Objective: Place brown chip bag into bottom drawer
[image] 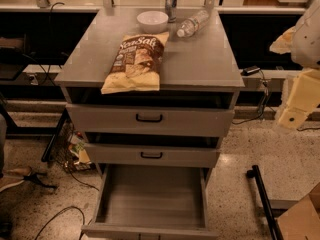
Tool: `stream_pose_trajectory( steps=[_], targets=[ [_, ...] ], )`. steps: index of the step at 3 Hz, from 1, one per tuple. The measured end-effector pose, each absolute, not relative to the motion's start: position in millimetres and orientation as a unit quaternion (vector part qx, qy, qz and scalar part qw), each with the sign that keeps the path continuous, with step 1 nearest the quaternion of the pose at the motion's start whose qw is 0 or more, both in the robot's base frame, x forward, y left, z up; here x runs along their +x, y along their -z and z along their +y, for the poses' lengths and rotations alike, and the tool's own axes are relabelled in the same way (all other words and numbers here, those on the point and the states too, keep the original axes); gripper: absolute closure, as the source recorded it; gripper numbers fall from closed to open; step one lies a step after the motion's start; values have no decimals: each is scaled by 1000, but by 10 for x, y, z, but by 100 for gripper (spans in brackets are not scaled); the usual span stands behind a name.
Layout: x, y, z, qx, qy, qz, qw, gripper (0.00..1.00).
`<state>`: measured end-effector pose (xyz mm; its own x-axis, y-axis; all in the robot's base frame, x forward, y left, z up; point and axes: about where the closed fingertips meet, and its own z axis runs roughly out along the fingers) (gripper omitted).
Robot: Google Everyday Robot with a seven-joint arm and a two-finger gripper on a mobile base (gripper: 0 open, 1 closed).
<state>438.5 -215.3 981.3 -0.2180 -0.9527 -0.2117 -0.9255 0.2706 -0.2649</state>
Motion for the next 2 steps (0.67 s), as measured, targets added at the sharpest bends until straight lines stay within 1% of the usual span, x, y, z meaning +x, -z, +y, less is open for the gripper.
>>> stream_pose_trajectory(
  steps=[1,2],
  targets=[
    [4390,-9819,-2149,-602,41,779,169,0],
    [4707,-9803,-2007,-574,18,793,203,0]
  ],
)
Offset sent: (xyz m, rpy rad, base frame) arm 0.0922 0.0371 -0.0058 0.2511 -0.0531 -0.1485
